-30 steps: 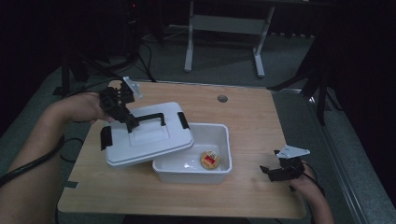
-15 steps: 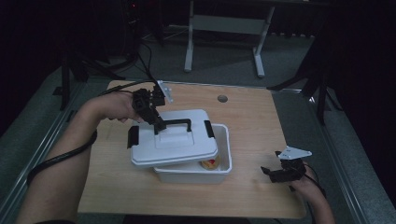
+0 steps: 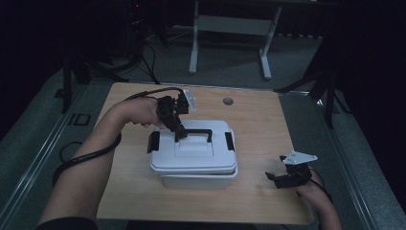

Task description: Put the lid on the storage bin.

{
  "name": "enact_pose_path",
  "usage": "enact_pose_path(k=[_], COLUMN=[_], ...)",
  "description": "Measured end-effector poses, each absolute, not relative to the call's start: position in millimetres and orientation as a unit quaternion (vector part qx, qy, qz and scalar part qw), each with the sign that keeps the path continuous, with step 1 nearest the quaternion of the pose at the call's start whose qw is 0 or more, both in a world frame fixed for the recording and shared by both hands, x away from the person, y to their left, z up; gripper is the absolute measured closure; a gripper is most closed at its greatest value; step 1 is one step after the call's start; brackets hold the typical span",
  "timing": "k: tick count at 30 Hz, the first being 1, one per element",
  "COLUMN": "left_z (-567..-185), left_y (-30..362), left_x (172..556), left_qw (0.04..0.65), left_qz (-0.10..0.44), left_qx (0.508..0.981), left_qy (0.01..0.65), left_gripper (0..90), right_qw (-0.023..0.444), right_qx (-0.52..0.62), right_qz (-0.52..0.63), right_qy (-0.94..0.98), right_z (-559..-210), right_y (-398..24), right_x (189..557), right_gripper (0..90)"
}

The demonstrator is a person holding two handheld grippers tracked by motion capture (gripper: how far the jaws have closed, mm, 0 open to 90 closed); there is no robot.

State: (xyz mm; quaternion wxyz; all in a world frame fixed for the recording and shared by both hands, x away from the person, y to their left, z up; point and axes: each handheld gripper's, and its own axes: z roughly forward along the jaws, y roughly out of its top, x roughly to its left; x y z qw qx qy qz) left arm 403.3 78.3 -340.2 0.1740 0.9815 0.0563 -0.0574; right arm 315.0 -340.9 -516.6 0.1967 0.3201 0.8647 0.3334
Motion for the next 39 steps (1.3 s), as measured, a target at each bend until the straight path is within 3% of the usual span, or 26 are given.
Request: enact_pose_path(k=[23, 29, 32, 37, 39], left_z=[-369.6, -369.3, -367.9, -366.5, -365.2], left_y=[70.6, 70.1, 70.6, 74.7, 77.3], left_x=[411.1, 409.6, 410.2, 410.6, 411.4], left_qw=[0.18, 0.178, 0.178, 0.182, 0.192], left_qz=[-0.083, -0.064, -0.045, -0.045, -0.027], left_qx=[0.978, 0.98, 0.981, 0.976, 0.973], left_qy=[0.061, 0.061, 0.07, 0.11, 0.122], left_gripper=[82.8, 81.3, 74.7, 43.3, 37.0], right_qw=[0.18, 0.178, 0.179, 0.178, 0.179], right_qx=[0.313, 0.311, 0.311, 0.311, 0.311], right_qz=[0.33, 0.328, 0.33, 0.331, 0.33], right_qy=[0.872, 0.874, 0.873, 0.873, 0.873], right_z=[-526.9, -527.8, -527.3, -527.2, -527.6], right_y=[-332.7, -330.4, -329.2, -328.7, -328.7], right_x=[317.1, 318.0, 318.3, 318.7, 319.2], right_gripper=[11.5, 11.6, 11.6, 11.5, 11.5])
